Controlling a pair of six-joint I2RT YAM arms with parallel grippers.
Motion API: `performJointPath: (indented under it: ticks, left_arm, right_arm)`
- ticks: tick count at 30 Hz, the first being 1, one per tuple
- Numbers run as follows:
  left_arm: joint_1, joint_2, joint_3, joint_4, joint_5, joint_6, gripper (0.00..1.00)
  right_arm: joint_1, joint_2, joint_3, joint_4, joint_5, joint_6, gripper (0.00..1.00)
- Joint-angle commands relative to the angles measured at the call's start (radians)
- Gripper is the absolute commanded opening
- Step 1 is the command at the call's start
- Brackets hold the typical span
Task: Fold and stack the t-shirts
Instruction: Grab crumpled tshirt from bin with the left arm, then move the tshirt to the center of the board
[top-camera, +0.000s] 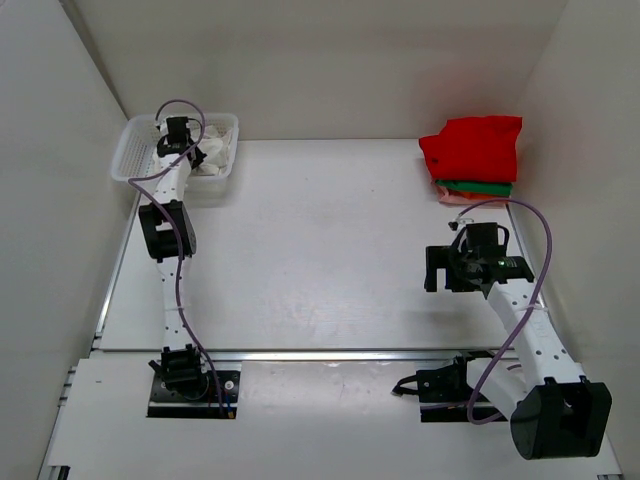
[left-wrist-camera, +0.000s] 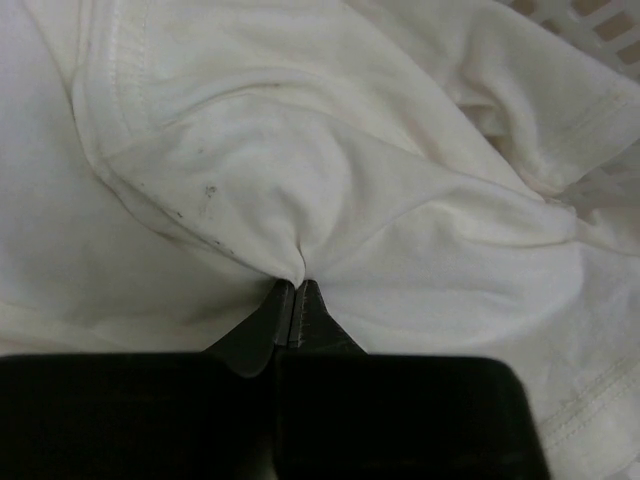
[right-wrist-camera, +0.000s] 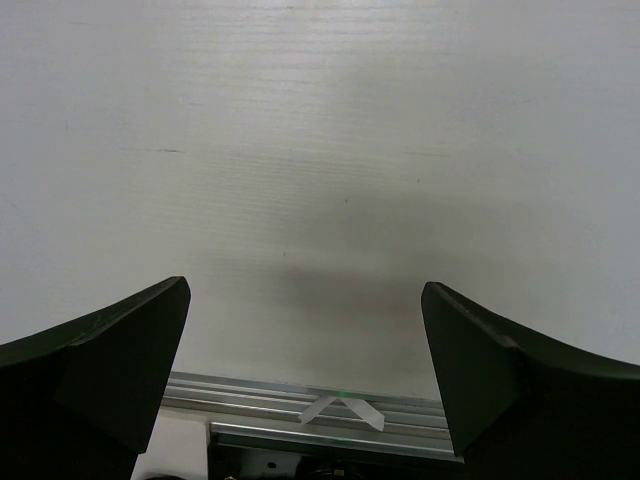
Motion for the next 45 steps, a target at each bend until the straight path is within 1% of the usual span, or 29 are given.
performJointPath:
  ticks: [1,5,7,9,10,11,12,13,14,15,17,19,21,22,23,24,25,26,27,32,34,35,36,37,40,41,42,43,45]
  left_arm:
    - [-0.001,-0.004,0.082,-0.025,0.066,-0.023,0.0]
    - [-0.009,-0.108,0.096,0.007,0.056,-0.03,0.0]
    - [-0.013,-0.233,0.073,0.036,0.056,-0.027,0.0]
    - [-0.015,-0.353,0.01,0.089,0.091,-0.024,0.0]
    - [-0.016,-0.504,-0.109,0.189,0.144,-0.023,0.0]
    - [-0.016,-0.558,-0.164,0.23,0.216,-0.024,0.0]
    - [-0.021,-0.611,-0.255,0.26,0.241,-0.03,0.0]
    - [-0.03,-0.702,-0.281,0.305,0.282,-0.041,0.0]
    - [-0.045,-0.765,-0.3,0.281,0.302,-0.052,0.0]
    - [-0.059,-0.789,-0.289,0.252,0.332,-0.052,0.0]
    - [-0.111,-0.872,-0.233,0.141,0.358,-0.035,0.0]
    - [-0.179,-0.953,-0.246,0.112,0.424,-0.056,0.0]
    - [-0.204,-1.053,-0.385,0.138,0.483,-0.133,0.0]
    - [-0.219,-1.126,-0.428,0.177,0.523,-0.159,0.0]
    - [-0.228,-1.2,-0.526,0.217,0.563,-0.203,0.0]
    - [-0.245,-1.267,-0.63,0.26,0.57,-0.239,0.0]
    - [-0.26,-1.3,-0.726,0.27,0.57,-0.247,0.0]
    - [-0.282,-1.358,-0.766,0.277,0.564,-0.247,0.0]
    - [-0.297,-1.414,-0.851,0.294,0.538,-0.247,0.0]
    - [-0.311,-1.544,-1.119,0.347,0.623,-0.305,0.0]
    - [-0.337,-1.593,-1.292,0.334,0.613,-0.299,0.0]
    - [-0.345,-1.629,-1.346,0.333,0.596,-0.29,0.0]
    - [-0.354,-1.659,-1.468,0.355,0.596,-0.299,0.0]
    - [-0.355,-1.665,-1.584,0.371,0.576,-0.297,0.0]
    - [-0.34,-1.644,-1.774,0.391,0.522,-0.262,0.0]
    - [-0.329,-1.63,-1.798,0.4,0.505,-0.247,0.02]
    - [-0.317,-1.619,-1.825,0.394,0.498,-0.238,0.3]
    - [-0.302,-1.619,-1.84,0.393,0.493,-0.227,0.62]
    - [-0.274,-1.645,-1.843,0.367,0.484,-0.207,0.63]
  right_arm:
    - [0.021,-0.01,-0.001,0.024,-0.005,-0.001,0.99]
    - [0.036,-0.002,-0.001,0.026,0.009,0.001,0.99]
    - [0.035,-0.01,-0.01,0.032,0.012,0.001,0.99]
    - [0.041,-0.016,-0.009,0.033,0.017,0.006,0.99]
    - [0.044,-0.02,-0.009,0.036,0.023,0.009,0.99]
    - [0.046,-0.025,-0.01,0.038,0.023,0.009,0.99]
    - [0.05,-0.04,-0.012,0.036,0.027,0.009,0.99]
    - [0.049,-0.04,-0.012,0.036,0.032,0.009,1.0]
    - [0.055,-0.052,-0.015,0.038,0.04,0.015,0.99]
    - [0.044,-0.056,-0.019,0.038,0.038,0.01,0.99]
    - [0.032,-0.068,-0.015,0.032,0.023,0.01,0.99]
    - [0.029,-0.086,-0.016,0.041,0.033,0.01,0.99]
    - [0.029,-0.124,-0.021,0.045,0.032,0.009,0.99]
    - [0.026,-0.129,-0.018,0.045,0.032,0.018,1.0]
    - [0.021,-0.146,-0.021,0.048,0.027,0.01,0.99]
    - [0.014,-0.163,-0.021,0.047,0.023,0.003,0.99]
    - [0.0,-0.177,-0.019,0.042,0.011,0.001,0.99]
    - [-0.011,-0.187,-0.021,0.042,0.006,-0.002,0.99]
    - [-0.019,-0.204,-0.024,0.044,-0.009,-0.007,0.99]
    - [-0.042,-0.26,-0.028,0.038,-0.034,-0.014,0.99]
    - [-0.031,-0.273,-0.025,0.045,-0.034,-0.014,0.99]
    - [-0.025,-0.278,-0.021,0.044,-0.043,-0.013,0.99]
    - [-0.026,-0.284,-0.019,0.045,-0.045,-0.007,1.0]
    - [-0.025,-0.283,-0.025,0.048,-0.051,-0.016,0.99]
    - [-0.019,-0.264,-0.035,0.073,-0.124,-0.037,1.0]
    - [-0.007,-0.26,-0.042,0.081,-0.155,-0.052,0.99]
    - [0.033,-0.248,-0.051,0.087,-0.149,-0.039,0.99]
    - [0.061,-0.231,-0.051,0.09,-0.1,-0.025,1.0]
    - [0.165,-0.199,-0.044,0.094,-0.043,0.021,0.99]
